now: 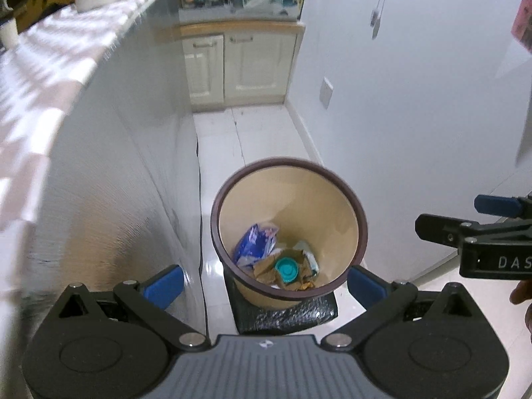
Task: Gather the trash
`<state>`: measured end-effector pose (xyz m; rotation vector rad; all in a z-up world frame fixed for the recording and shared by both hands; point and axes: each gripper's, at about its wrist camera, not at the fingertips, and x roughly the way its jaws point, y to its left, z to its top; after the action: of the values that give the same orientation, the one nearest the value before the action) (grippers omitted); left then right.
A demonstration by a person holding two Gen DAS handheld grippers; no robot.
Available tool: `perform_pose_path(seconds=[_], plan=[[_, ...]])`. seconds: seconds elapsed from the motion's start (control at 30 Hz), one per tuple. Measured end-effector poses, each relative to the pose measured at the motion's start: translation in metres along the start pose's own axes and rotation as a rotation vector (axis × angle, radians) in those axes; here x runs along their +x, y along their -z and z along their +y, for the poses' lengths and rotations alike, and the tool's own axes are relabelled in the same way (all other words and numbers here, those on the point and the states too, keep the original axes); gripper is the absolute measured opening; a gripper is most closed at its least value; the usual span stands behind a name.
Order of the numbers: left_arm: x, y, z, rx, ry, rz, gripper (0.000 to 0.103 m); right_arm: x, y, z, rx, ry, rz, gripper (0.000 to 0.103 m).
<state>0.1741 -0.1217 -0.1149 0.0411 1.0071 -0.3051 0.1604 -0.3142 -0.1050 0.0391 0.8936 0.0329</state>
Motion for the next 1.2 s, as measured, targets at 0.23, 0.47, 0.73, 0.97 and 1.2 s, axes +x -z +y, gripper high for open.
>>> perform_pose_path(seconds=[0.23,0.47,0.73,0.97,1.2], plan=[[-0.042,0.001,0.0,0.016,-0.038,-0.073,0.103,-0.036,-0.001,0.005,0.023,0.01,-0.069,0.103],[-0.079,0.007,0.009,-0.006,-0.054,-0.119,0.103,-0.072,0.006,0.017,0.01,0.017,-0.118,0.103],[-0.117,0.023,0.023,-0.035,-0.072,-0.172,0.103,-0.104,0.015,0.027,0.017,-0.001,-0.16,0.103],[-0.144,0.04,0.033,-0.051,-0.084,-0.218,0.103,-0.128,0.031,0.034,0.049,-0.007,-0.192,0.103],[-0.162,0.054,0.036,-0.043,-0.104,-0.24,0.103,-0.15,0.044,0.039,0.054,0.015,-0.213,0.103]])
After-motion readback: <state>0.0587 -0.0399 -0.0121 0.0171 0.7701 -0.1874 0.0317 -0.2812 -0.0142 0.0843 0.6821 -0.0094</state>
